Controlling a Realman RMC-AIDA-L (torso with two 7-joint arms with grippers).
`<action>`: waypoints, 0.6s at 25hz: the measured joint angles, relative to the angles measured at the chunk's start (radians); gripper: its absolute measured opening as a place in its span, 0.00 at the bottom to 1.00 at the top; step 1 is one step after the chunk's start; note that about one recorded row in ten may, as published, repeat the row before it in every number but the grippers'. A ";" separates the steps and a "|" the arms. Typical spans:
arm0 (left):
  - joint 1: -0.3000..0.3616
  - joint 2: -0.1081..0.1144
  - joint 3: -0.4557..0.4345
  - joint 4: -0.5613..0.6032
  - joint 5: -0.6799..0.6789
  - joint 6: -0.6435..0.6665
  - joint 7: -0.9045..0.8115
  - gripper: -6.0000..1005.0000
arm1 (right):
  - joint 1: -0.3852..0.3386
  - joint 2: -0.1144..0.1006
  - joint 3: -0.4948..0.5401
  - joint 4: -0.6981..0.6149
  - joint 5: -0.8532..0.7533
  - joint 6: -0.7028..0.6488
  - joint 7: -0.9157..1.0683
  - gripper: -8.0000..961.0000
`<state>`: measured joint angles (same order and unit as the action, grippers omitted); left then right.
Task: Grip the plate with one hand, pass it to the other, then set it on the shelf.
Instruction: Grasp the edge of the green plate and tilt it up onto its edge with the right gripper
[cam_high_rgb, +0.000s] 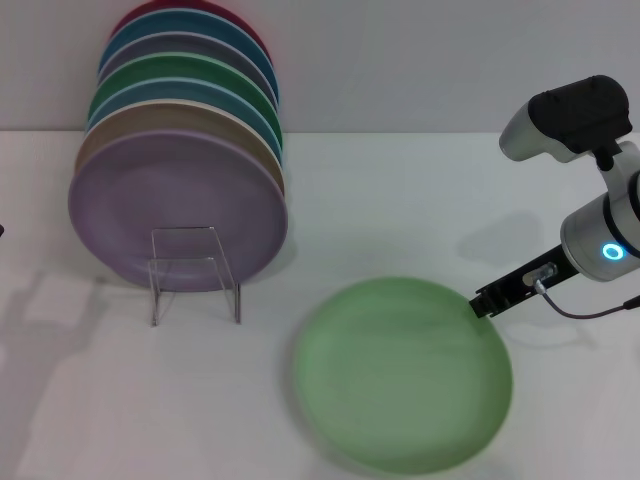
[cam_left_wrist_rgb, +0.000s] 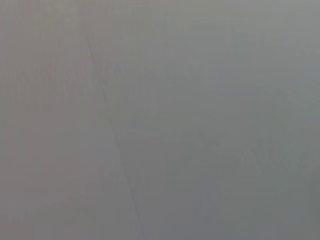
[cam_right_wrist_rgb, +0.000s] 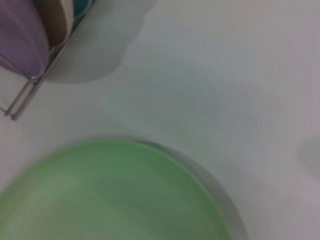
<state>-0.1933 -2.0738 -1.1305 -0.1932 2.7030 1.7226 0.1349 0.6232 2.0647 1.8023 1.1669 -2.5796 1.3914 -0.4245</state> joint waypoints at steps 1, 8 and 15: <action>0.000 0.000 0.000 0.000 0.000 0.000 0.000 0.78 | -0.001 0.000 0.000 0.001 0.004 0.002 -0.002 0.04; -0.003 0.000 -0.002 0.000 0.000 0.002 0.000 0.78 | 0.001 0.000 0.071 0.045 0.020 0.050 -0.005 0.01; -0.005 0.000 0.000 0.000 0.003 -0.001 0.000 0.78 | 0.008 -0.005 0.106 0.067 0.009 0.096 -0.001 0.04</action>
<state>-0.1981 -2.0737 -1.1307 -0.1931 2.7060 1.7212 0.1349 0.6309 2.0596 1.9080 1.2337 -2.5703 1.4872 -0.4258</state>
